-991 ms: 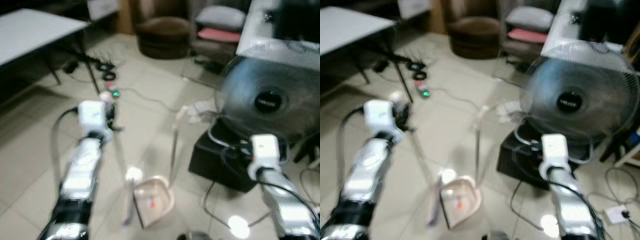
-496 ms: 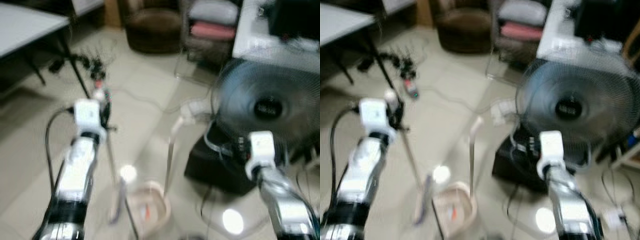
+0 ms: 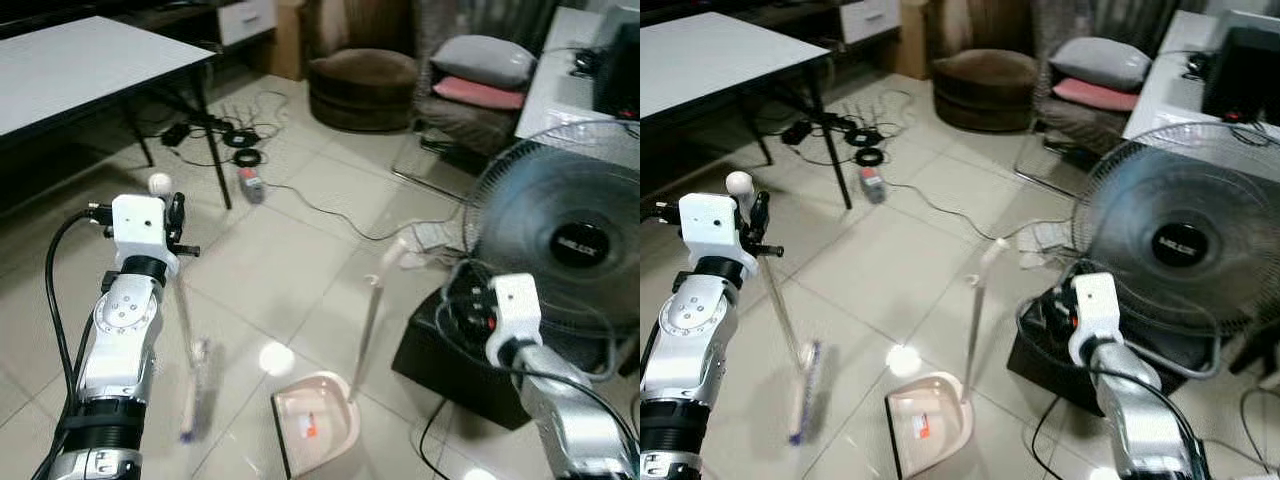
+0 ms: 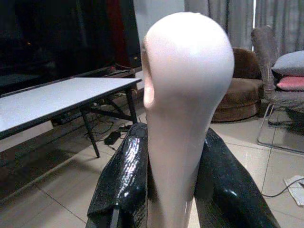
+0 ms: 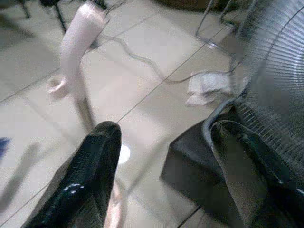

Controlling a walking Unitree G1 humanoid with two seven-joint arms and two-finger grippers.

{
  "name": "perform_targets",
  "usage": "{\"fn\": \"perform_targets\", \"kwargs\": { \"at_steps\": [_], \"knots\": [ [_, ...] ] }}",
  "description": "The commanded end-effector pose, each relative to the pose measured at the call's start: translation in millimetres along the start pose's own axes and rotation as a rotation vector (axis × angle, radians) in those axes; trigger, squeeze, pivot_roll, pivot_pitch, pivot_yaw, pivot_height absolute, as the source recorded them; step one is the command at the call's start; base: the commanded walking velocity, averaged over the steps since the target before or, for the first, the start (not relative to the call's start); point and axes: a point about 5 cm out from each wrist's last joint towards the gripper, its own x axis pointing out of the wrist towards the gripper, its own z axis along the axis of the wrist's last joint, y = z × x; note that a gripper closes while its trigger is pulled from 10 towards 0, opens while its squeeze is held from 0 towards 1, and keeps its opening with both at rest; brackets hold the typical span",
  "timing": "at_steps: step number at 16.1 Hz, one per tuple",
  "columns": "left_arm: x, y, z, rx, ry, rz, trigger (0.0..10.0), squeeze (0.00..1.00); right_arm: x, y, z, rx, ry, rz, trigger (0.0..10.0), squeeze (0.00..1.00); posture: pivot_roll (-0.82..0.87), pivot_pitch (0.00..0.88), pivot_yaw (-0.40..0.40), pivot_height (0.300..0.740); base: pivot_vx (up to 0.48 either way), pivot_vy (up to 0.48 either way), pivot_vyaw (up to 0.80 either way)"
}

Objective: Sweep floor

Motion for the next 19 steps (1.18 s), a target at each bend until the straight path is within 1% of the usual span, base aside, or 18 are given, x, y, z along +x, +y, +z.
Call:
{"fn": "perform_targets", "kwargs": {
  "at_steps": [1, 3, 4, 7, 9, 11, 12, 13, 14, 16, 17, 18, 19],
  "knots": [
    [6.2, -2.0, 10, -0.001, -0.044, -0.009, 10.0, 0.0, -3.0, -2.3, 3, 0.032, -0.001, 0.022, 10.0, 1.0, -0.18, 0.0, -0.001, 0.74, 0.0, 0.0, 0.0],
    [7.5, -1.1, 10, 0.0, -0.047, -0.015, 10.0, 0.0, -5.8, 3.0, -2, 0.118, 0.031, 0.117, 10.0, 1.0, -0.18, 0.0, 0.012, 0.74, 0.0, 0.0, 0.0],
    [8.2, -0.4, 10, 0.0, -0.046, -0.016, 10.0, 0.0, -6.1, 5.9, -3, 0.144, 0.042, 0.149, 10.0, 1.0, -0.18, 0.0, 0.015, 0.74, 0.0, 0.0, 0.0],
    [11.8, 0.9, 11, 0.0, -0.046, -0.02, 10.0, 0.0, 4.5, 20.9, -4, 0.205, 0.03, 0.232, 10.0, 1.0, -0.16, 0.0, 0.029, 0.74, 0.0, 0.0, 0.0],
    [13.7, 1.7, 14, 0.004, -0.055, -0.02, 10.0, 0.0, 12.4, 27.6, -2, 0.191, 0.015, 0.262, 10.0, 1.0, -0.15, 0.0, 0.03, 0.74, 0.0, 0.0, 0.0],
    [14.1, 3.8, 15, 0.008, -0.061, -0.017, 10.0, 0.0, 20.8, 31.0, 6, 0.194, -0.025, 0.27, 10.0, 1.0, -0.14, 0.0, 0.033, 0.74, 0.0, 0.0, 0.0],
    [15.3, 4.4, 16, 0.009, -0.063, -0.015, 10.0, 0.0, 26.0, 33.2, 7, 0.165, -0.014, 0.275, 10.0, 1.0, -0.14, 0.0, 0.035, 0.74, 0.0, 0.0, 0.0],
    [15.9, 4.5, 16, 0.009, -0.064, -0.014, 10.0, 0.0, 27.6, 33.7, 7, 0.155, -0.01, 0.275, 10.0, 1.0, -0.14, 0.0, 0.035, 0.74, 0.0, 0.0, 0.0],
    [18.1, 4.6, 18, 0.009, -0.069, -0.01, 10.0, 0.0, 33.3, 35.3, 8, 0.139, -0.006, 0.277, 10.0, 1.0, -0.14, 0.0, 0.039, 0.74, 0.0, 0.0, 0.0],
    [19.1, 4.6, 18, 0.008, -0.071, -0.011, 10.0, 0.0, 39.6, 37.1, 9, 0.11, -0.007, 0.277, 10.0, 1.0, -0.14, 0.0, 0.046, 0.74, 0.0, 0.0, 0.0],
    [19.7, 4.6, 18, 0.004, -0.073, -0.007, 10.0, 0.0, 43.4, 37.4, 9, 0.067, -0.004, 0.269, 10.0, 1.0, -0.14, 0.0, 0.048, 0.74, 0.0, 0.0, 0.0],
    [20.5, 4.9, 18, -0.001, -0.075, -0.002, 10.0, 0.0, 46.7, 37.2, 9, 0.031, -0.01, 0.257, 10.0, 0.94, -0.14, 0.0, 0.048, 0.74, 0.0, 0.0, 0.0],
    [22.0, 4.5, 19, -0.004, -0.077, 0.002, 10.0, 0.0, 50.8, 36.8, 12, 0.001, -0.024, 0.242, 10.0, 0.0, -0.14, 0.0, 0.046, 0.74, 0.0, 0.0, 0.0]
  ]
}}
